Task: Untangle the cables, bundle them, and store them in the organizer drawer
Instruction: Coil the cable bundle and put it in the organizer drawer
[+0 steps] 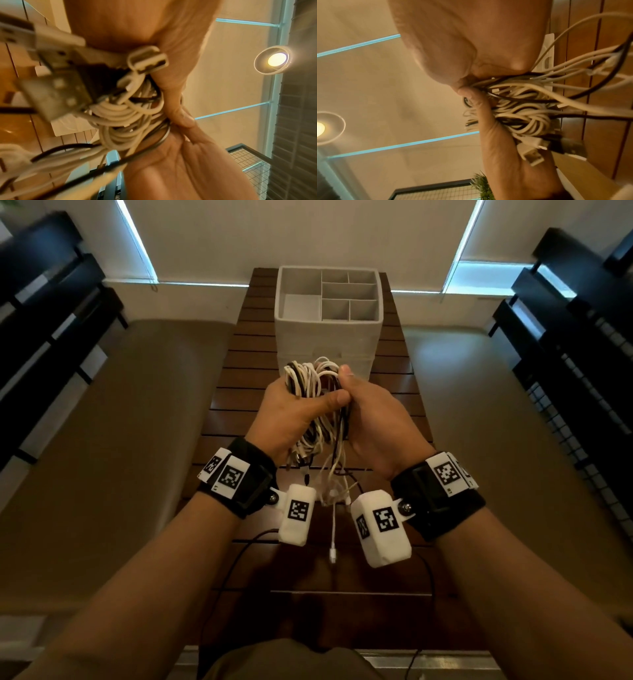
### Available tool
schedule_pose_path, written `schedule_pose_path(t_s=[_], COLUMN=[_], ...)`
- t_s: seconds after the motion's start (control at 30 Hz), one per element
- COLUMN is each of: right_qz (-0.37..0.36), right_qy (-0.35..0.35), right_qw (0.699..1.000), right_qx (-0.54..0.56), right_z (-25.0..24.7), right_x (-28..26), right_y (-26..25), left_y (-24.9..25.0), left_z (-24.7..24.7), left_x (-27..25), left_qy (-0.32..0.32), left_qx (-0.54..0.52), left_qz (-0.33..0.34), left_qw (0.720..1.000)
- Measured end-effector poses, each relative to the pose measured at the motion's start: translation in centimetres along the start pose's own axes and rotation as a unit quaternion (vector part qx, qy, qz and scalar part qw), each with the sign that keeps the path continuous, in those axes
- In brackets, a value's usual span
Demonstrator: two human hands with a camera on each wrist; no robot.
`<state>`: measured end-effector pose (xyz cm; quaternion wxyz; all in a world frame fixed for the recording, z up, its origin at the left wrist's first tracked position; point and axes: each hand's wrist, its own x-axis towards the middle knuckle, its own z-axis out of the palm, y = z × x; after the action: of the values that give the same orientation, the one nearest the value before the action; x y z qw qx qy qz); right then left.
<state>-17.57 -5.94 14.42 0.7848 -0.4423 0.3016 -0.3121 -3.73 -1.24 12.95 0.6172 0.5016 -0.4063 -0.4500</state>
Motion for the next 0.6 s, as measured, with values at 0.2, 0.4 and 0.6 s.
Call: schedule_pose_path(t_s=[0.2, 0.4, 0.6], right_qz=[-0.002, -0.022, -0.072], right_qy=[-0.031, -0.014, 0.008], right_qw=[0.997, 0.998, 0.988], right_qx=[0.07, 0.065, -0.139], right_z=[0.0, 0.9, 0.4], right_x=[-0.1, 0.8, 0.9], right_y=[0.8, 2.0, 1.6], left_y=[0.4, 0.0, -0.2], left_z=[0.2, 0.7, 1.4], left_x=[-0.2, -0.3, -0.9], left_qy=[-0.024, 0.032, 0.046], left_qx=[0.059, 0.027, -0.016], left_qz=[-0.009, -0.006, 0.003], left_qw=[0.998, 0.999, 0.999])
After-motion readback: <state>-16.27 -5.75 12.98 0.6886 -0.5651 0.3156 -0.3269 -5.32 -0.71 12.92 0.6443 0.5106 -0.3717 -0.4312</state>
